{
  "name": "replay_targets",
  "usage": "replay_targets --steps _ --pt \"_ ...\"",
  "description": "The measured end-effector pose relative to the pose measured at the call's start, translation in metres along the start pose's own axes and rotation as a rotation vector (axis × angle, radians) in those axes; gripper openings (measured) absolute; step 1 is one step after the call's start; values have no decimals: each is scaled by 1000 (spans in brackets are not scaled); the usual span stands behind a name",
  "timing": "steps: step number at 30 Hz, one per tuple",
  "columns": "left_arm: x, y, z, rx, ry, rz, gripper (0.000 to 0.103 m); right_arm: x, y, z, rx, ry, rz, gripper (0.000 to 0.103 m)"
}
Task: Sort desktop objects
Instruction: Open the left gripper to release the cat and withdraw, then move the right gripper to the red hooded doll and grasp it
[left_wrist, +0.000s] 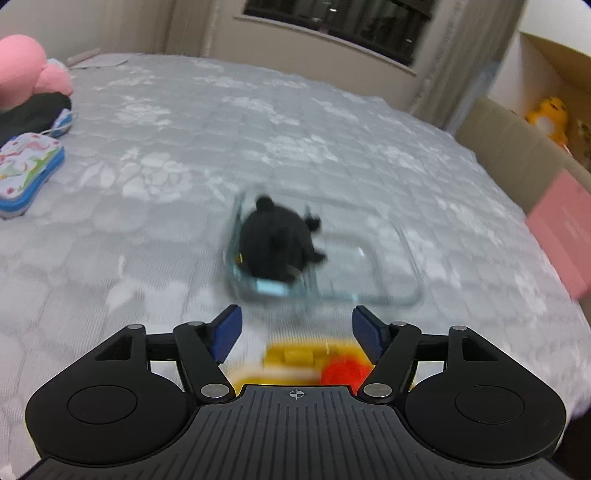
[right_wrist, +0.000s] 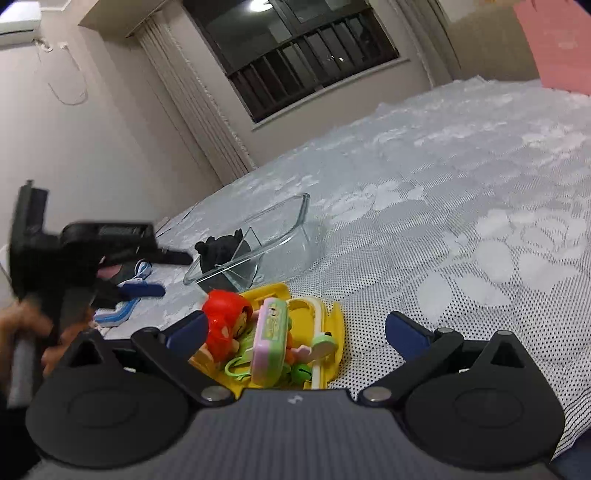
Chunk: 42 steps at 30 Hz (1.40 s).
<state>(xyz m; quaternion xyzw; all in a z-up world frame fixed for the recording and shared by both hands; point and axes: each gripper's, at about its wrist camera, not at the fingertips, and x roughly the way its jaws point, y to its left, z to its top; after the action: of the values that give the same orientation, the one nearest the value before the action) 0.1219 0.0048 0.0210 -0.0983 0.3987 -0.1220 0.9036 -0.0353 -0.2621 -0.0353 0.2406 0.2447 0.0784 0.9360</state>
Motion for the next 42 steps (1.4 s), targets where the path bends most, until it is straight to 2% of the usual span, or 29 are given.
replay_targets --steps 3,7,9,12,16,18,21,24,29,31,34,38,42 --pt "-5 0 -11 -23 38 -39 88 -1 1 1 -16 -11 0 103" --pt "-6 -4 -19 -40 84 -90 93 4 -7 2 50 29 50 103" --pt "-2 -9 -22 -25 100 -78 93 4 -9 2 74 41 71 103" --pt "8 -12 -28 -12 134 -45 94 -1 -7 2 63 14 41 103" --pt "17 -3 -38 -78 194 -38 94 -5 -3 -1 35 -9 3 103" --pt "13 1 -41 -100 189 -31 95 -7 -1 -3 14 -23 -15 103" --pt "4 0 -44 -63 138 9 95 -11 4 -8 -20 -40 -54 103" --pt "0 -3 -46 -31 132 38 96 -15 13 -7 -67 -41 -65 103" --pt "-4 8 -46 -14 165 15 97 2 35 -2 -145 23 -93 103" --pt "-8 15 -44 -9 148 31 98 17 43 0 -174 78 -127 103" --pt "-14 27 -45 -24 107 54 100 32 49 4 -173 124 -111 102" --pt "-11 41 -52 -61 135 30 101 40 57 12 -184 153 -99 86" --pt "-14 45 -61 -54 129 -2 101 40 62 24 -212 147 -111 84"
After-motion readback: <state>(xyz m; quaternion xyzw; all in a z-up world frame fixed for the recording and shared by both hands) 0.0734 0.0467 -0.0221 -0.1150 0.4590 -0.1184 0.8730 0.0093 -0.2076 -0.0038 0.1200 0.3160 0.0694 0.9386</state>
